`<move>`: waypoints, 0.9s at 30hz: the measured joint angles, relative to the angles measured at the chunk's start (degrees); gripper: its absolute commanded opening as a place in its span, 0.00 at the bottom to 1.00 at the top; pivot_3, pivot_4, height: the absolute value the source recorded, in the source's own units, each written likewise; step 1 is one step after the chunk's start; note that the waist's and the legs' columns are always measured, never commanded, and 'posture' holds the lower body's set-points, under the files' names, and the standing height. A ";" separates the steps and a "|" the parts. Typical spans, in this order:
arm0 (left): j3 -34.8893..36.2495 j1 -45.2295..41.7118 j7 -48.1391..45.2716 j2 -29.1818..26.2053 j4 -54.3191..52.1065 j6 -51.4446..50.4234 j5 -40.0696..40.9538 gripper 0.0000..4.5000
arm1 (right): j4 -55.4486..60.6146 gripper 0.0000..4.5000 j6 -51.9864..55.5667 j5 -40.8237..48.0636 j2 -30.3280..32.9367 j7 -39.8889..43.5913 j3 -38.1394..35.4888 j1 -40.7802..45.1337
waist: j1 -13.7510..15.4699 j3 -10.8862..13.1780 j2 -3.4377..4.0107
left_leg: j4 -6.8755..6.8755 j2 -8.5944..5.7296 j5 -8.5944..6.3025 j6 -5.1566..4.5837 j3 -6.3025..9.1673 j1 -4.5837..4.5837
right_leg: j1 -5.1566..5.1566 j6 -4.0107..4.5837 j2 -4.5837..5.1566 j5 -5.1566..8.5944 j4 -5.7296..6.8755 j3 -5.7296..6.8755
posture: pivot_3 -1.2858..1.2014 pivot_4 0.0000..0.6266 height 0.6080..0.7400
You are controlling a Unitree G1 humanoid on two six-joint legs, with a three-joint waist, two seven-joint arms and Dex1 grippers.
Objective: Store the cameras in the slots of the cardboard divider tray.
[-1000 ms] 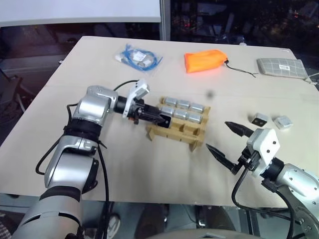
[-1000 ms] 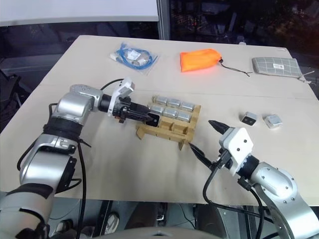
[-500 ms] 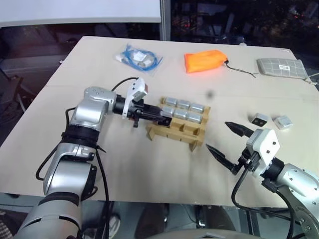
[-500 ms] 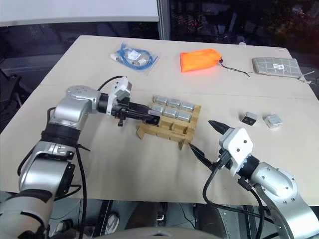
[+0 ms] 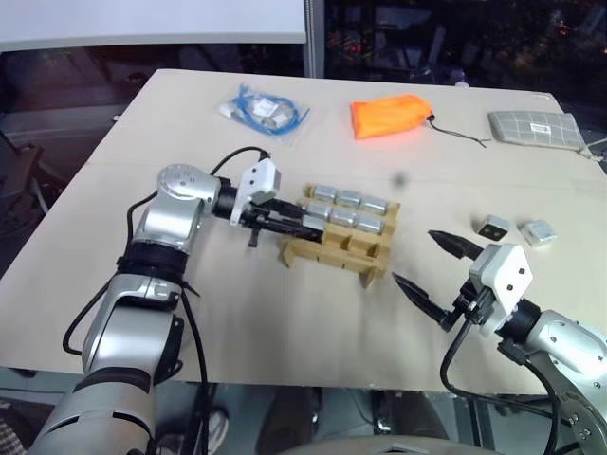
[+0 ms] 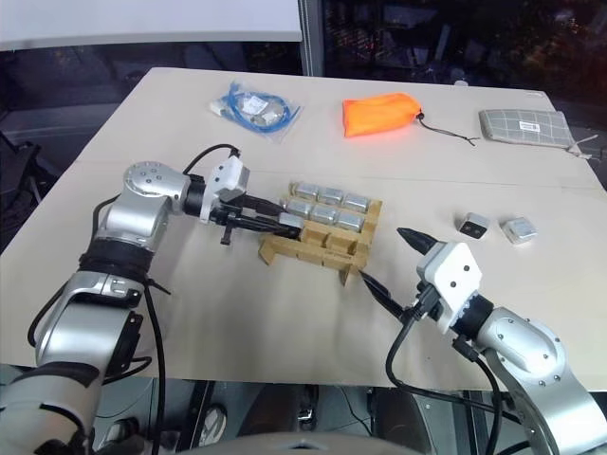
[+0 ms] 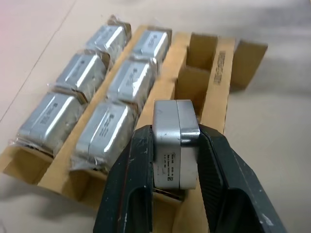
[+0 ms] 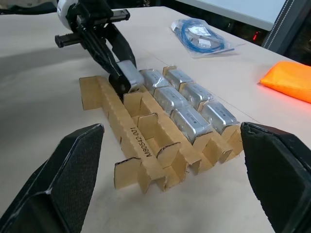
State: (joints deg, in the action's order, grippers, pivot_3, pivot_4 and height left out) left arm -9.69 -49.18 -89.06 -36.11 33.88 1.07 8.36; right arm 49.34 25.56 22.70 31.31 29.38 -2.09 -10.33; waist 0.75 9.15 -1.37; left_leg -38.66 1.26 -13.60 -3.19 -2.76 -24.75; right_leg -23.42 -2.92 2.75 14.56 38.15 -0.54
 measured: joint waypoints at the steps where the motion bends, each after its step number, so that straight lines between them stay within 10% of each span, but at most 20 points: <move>1: 0.01 -0.13 -0.19 0.16 0.76 1.00 -0.02 0.15 | 0.00 1.00 0.01 0.00 0.00 -0.03 0.00 0.00 | 0.00 -0.01 0.00 | 0.00 0.00 0.00 0.00 0.00 0.01 | 0.01 0.00 0.00 0.00 0.00 0.00 | 0.52 0.24 1.00; 8: 1.15 -0.35 -0.39 1.25 2.71 -0.89 1.78 0.81 | 0.03 1.00 0.10 -0.14 0.00 -0.32 0.00 -0.23 | -0.01 -0.04 -0.01 | -0.04 0.01 0.00 0.00 0.03 0.00 | 0.03 0.00 -0.01 0.00 0.01 0.02 | 0.52 0.24 1.00; 22: 11.27 14.83 12.11 1.19 -28.02 -21.03 15.94 0.81 | -5.02 1.00 6.25 -2.97 -0.83 -7.82 -2.99 5.91 | -0.06 -0.04 0.01 | -0.11 0.03 0.01 0.02 0.01 0.05 | 0.03 0.00 0.10 0.00 0.17 -0.04 | 0.52 0.24 1.00; 27: 13.16 26.99 23.63 3.91 -48.53 -31.75 23.95 0.99 | -14.26 1.00 18.81 -10.00 0.26 -17.73 -7.30 13.51 | 0.06 -0.05 0.02 | -0.11 0.00 0.11 0.18 0.01 0.11 | 0.01 0.02 0.14 0.00 0.37 -0.07 | 0.52 0.24 1.00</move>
State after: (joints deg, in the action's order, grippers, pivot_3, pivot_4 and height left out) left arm 3.47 -22.19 -65.43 -32.20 -14.64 -30.68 32.30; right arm 35.08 44.37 12.70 31.57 11.65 -9.39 3.18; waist 0.81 9.10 -1.35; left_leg -38.77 1.25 -13.49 -3.01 -2.75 -24.64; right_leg -23.42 -2.90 2.89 14.56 38.52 -0.60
